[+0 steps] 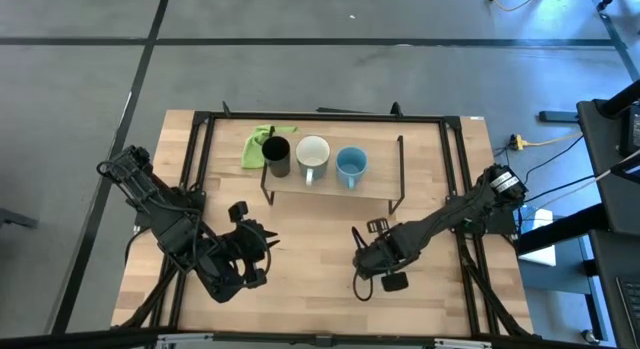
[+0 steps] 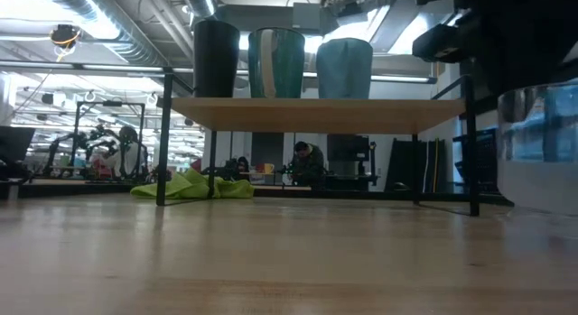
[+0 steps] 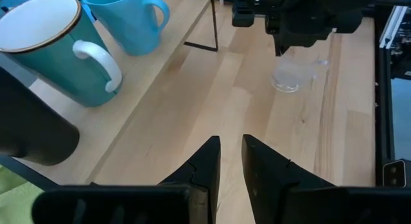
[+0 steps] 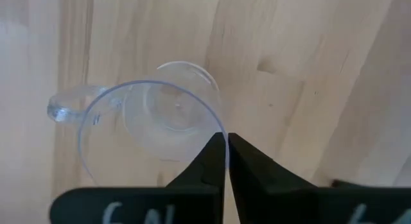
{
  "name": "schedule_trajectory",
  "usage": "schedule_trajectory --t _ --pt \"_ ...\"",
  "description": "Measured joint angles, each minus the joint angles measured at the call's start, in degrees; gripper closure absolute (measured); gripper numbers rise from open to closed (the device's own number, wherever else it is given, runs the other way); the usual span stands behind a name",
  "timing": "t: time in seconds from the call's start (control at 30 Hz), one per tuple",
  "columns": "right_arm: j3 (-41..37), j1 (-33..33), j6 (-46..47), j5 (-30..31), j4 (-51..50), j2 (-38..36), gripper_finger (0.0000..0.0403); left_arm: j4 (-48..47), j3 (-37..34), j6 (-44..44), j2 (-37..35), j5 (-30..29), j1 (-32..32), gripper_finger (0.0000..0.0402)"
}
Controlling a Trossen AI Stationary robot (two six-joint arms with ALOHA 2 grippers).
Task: Stack small to large cups/mugs on shelf
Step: Put the transparent mug on the shelf
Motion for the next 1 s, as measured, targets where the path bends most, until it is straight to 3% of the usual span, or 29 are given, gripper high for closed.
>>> schedule_trajectory --t 1.0 --pt "0.0 -0.6 -4.5 -0.2 -0.9 0.0 0.0376 0.2 0.0 -0.3 0.0 -1.9 0.0 0.0343"
